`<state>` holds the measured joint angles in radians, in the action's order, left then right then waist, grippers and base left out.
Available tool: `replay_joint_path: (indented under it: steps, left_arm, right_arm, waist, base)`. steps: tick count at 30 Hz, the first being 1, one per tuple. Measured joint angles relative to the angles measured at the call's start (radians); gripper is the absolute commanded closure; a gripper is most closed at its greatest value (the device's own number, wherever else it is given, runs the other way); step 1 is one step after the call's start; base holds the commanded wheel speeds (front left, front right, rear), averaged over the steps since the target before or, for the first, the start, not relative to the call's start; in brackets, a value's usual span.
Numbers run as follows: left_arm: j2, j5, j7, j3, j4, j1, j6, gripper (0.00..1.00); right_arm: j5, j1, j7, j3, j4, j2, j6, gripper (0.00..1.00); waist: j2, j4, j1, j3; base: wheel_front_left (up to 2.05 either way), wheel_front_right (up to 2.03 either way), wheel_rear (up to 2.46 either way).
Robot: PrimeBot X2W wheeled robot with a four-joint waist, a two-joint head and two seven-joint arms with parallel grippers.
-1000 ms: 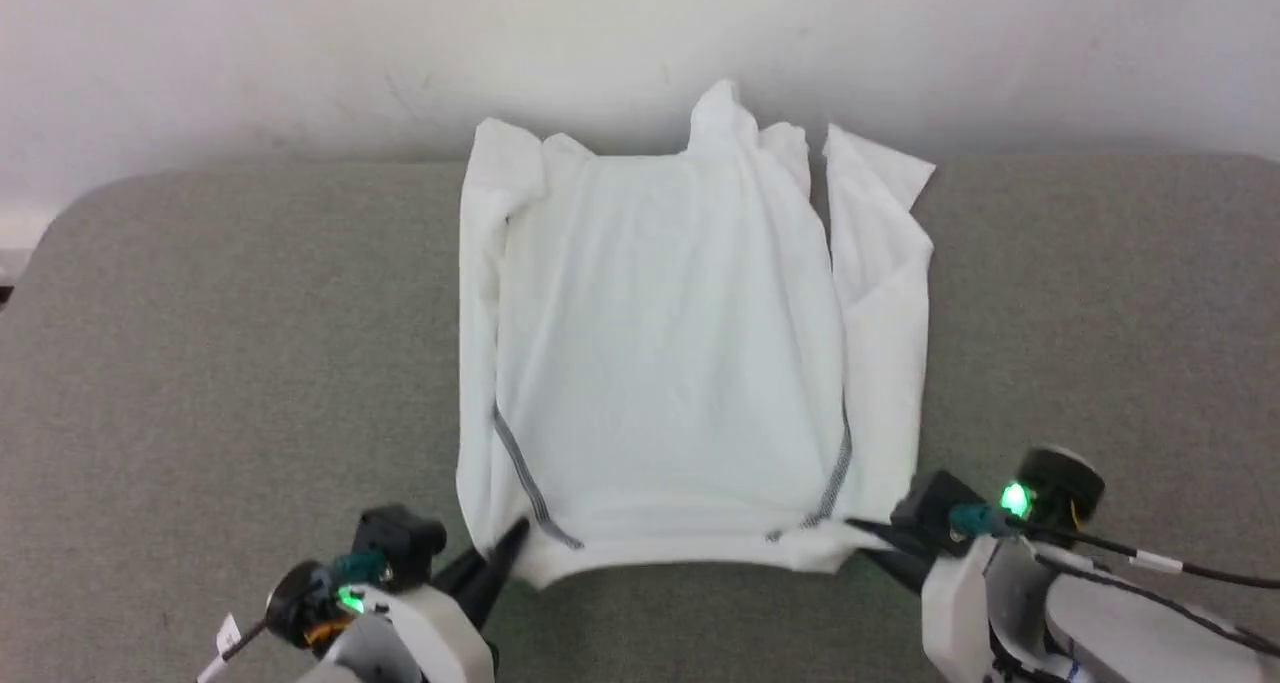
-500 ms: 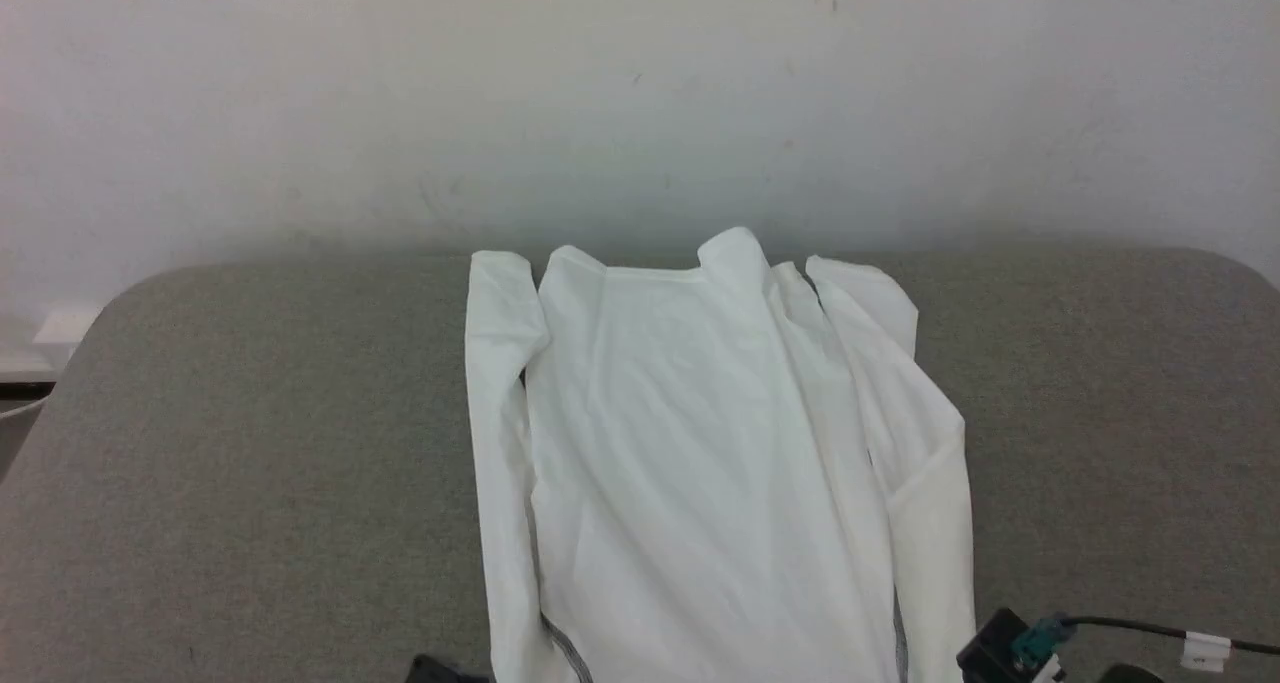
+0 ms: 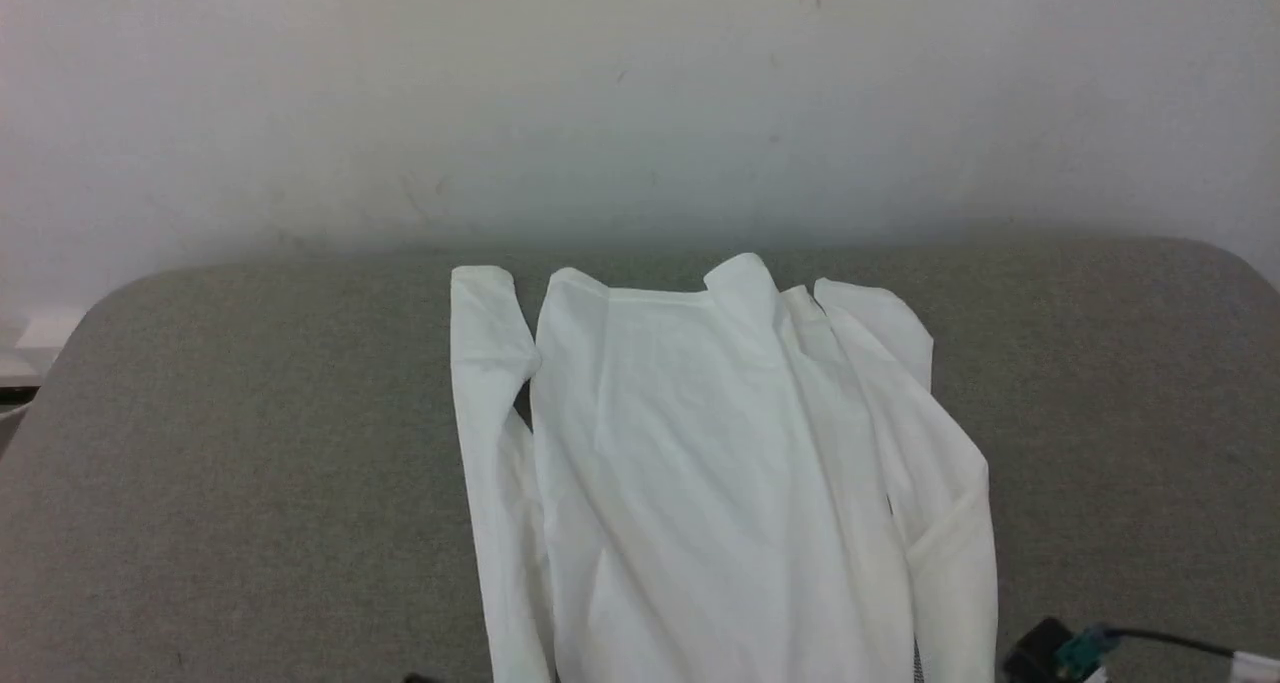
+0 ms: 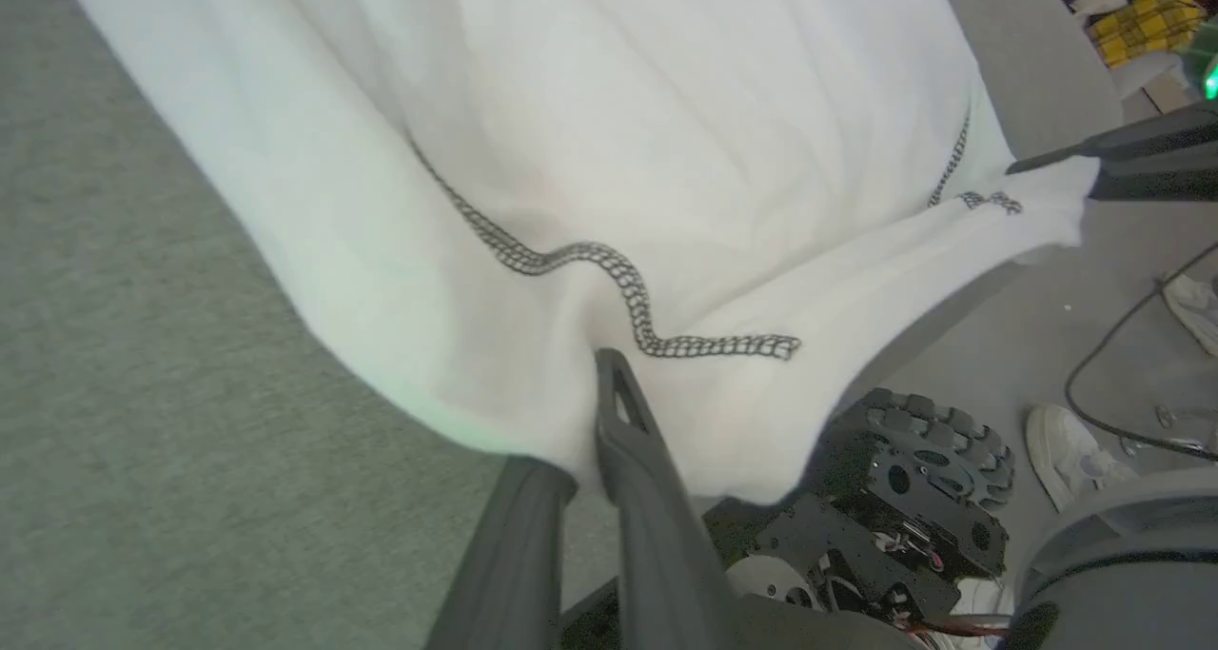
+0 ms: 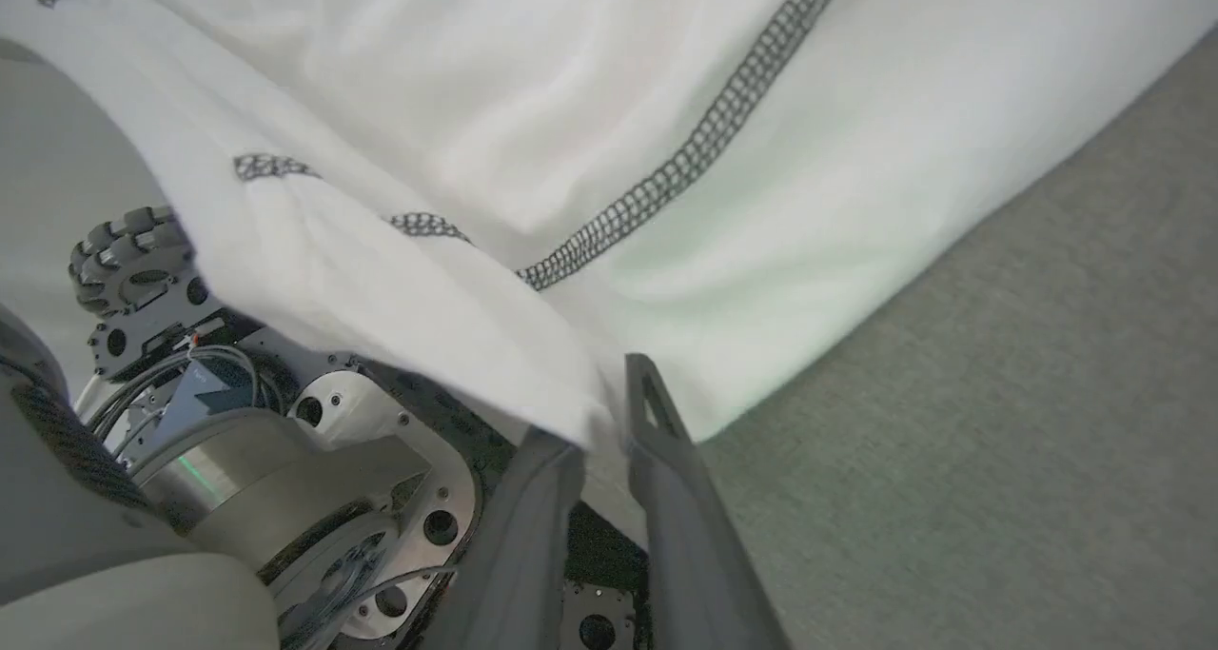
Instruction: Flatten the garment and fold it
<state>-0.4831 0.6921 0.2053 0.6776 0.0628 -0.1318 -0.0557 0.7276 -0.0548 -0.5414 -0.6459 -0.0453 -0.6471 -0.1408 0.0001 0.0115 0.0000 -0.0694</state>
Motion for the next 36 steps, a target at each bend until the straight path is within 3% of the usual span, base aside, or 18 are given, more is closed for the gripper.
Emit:
replay_joint_path:
  steps: [4,11,16,19,24,28,36]
  left_arm:
    - [-0.027,-0.004,-0.032,-0.054,-0.001,0.040,0.024,0.00]
    - [-0.024,-0.009,-0.146,-0.169,-0.081,0.145,0.066,0.00]
    - [0.011,-0.043,-0.315,-0.269,-0.087,0.253,0.112,0.00]
    - [0.036,-0.091,-0.405,-0.299,-0.062,0.306,0.140,0.00]
    - [0.109,-0.122,-0.454,-0.333,-0.035,0.339,0.171,0.00]
    - [0.153,-0.137,-0.461,-0.344,-0.020,0.342,0.169,0.00]
    - [0.209,-0.169,-0.462,-0.373,0.026,0.359,0.117,0.00]
  right_arm:
    - [-0.013,-0.006,-0.014,0.131,0.045,-0.014,0.008,0.00]
    - [-0.069,0.064,-0.054,0.360,0.166,-0.007,0.008,0.00]
    - [-0.199,0.194,-0.010,0.475,0.100,0.067,0.008,0.00]
    - [-0.269,0.278,0.017,0.484,0.018,0.105,0.008,0.00]
    - [-0.286,0.410,0.025,0.467,-0.133,0.167,0.008,0.00]
    - [-0.299,0.527,0.027,0.432,-0.261,0.174,0.008,0.00]
    - [-0.290,0.684,0.056,0.305,-0.463,0.142,0.008,0.00]
  waist:
    - [0.0000,0.001,0.0001,0.018]
    - [0.0000,0.008,0.0001,0.059]
    - [0.0000,0.017,0.0002,0.111]
    - [-0.0001,0.025,0.0002,0.152]
    - [0.0000,0.044,0.0003,0.226]
    - [-0.0001,0.064,0.0004,0.282]
    - [0.0000,0.133,0.0002,0.359]
  base:
    - [0.00,0.00,0.00]
    - [0.00,0.00,0.00]
    - [0.00,0.00,0.00]
    - [0.00,0.00,0.00]
    - [0.00,0.00,0.00]
    - [0.00,0.00,0.00]
    - [0.00,0.00,0.00]
